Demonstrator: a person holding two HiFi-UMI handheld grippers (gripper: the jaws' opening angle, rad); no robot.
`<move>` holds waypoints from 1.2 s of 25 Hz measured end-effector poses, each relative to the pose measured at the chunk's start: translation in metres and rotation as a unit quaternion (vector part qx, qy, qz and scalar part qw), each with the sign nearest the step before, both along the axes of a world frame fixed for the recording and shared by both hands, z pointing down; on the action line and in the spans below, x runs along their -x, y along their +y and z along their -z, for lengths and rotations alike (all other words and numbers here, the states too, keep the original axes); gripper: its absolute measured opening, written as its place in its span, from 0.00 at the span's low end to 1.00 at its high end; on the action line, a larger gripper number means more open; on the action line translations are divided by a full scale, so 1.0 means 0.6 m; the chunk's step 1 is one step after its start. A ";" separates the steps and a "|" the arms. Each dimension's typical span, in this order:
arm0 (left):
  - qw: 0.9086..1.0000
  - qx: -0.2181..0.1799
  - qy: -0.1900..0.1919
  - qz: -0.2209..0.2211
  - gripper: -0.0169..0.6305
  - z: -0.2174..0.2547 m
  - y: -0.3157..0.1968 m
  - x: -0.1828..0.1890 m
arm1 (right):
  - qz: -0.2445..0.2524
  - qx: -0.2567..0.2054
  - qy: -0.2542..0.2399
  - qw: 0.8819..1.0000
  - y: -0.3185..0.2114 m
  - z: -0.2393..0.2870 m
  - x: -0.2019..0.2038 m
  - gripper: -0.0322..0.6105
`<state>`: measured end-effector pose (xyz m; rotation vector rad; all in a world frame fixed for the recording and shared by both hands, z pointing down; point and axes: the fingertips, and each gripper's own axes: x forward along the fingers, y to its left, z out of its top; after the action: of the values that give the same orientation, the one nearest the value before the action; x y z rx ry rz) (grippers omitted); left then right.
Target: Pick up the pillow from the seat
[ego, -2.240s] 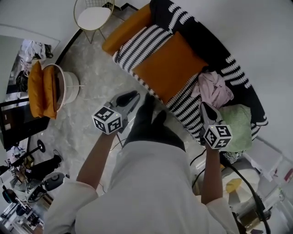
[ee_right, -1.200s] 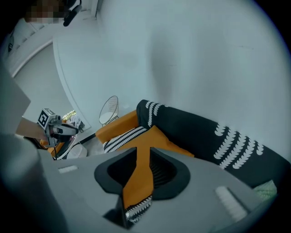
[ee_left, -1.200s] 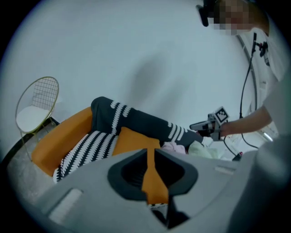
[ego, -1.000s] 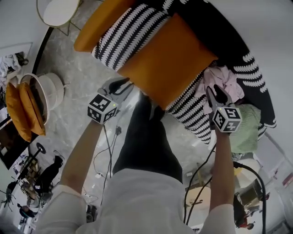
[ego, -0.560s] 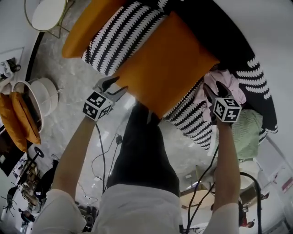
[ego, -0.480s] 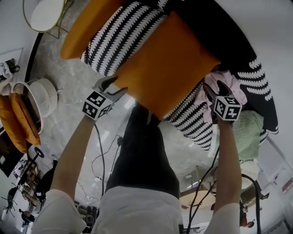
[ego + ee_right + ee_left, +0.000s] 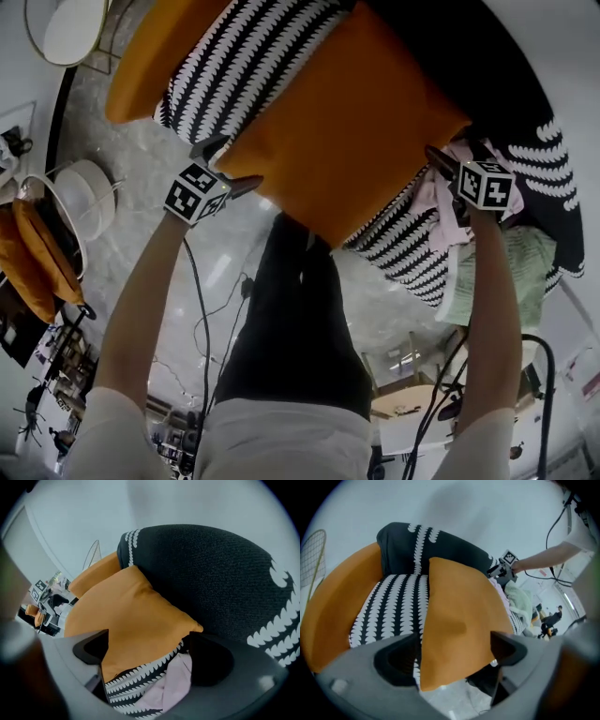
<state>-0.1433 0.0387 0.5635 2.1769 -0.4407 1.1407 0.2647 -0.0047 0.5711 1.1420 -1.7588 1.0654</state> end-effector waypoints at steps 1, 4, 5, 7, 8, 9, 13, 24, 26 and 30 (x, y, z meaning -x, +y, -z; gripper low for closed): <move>1.000 0.008 -0.003 -0.003 0.78 -0.014 -0.001 0.001 | -0.001 0.001 0.000 1.000 -0.008 -0.012 -0.001 0.91; 0.999 0.030 -0.015 0.000 0.83 -0.061 -0.004 0.003 | 0.009 -0.002 0.000 1.000 -0.036 -0.042 0.000 0.97; 0.999 0.039 -0.017 0.003 0.85 -0.077 -0.004 0.005 | 0.019 -0.004 0.002 1.000 -0.046 -0.049 0.003 0.97; 0.998 0.061 -0.017 0.005 0.89 -0.101 0.000 0.009 | 0.042 -0.003 0.005 0.999 -0.059 -0.057 0.009 0.97; 0.997 0.071 -0.016 0.000 0.90 -0.110 0.005 0.009 | 0.052 -0.002 0.004 0.999 -0.062 -0.059 0.013 0.97; 0.997 0.079 -0.016 -0.007 0.90 -0.119 0.012 0.009 | 0.060 0.001 0.000 0.998 -0.065 -0.061 0.018 0.97; 0.996 0.080 -0.032 -0.027 0.90 -0.165 0.031 -0.008 | 0.077 0.025 -0.037 0.996 -0.054 -0.074 0.029 0.95; 0.996 0.055 0.021 -0.066 0.44 -0.094 0.044 -0.114 | 0.085 0.014 -0.049 0.995 -0.026 -0.029 0.018 0.37; 0.996 0.054 0.028 -0.068 0.37 -0.120 0.039 -0.063 | 0.083 0.020 -0.072 0.994 -0.038 -0.059 0.074 0.29; 0.995 0.037 0.040 -0.081 0.28 -0.099 0.043 -0.043 | 0.063 0.017 -0.108 0.992 -0.036 -0.042 0.097 0.21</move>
<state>-0.1175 0.0647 0.6229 2.2164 -0.1859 1.1327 0.2067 -0.0261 0.5960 0.9089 -1.9449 1.1733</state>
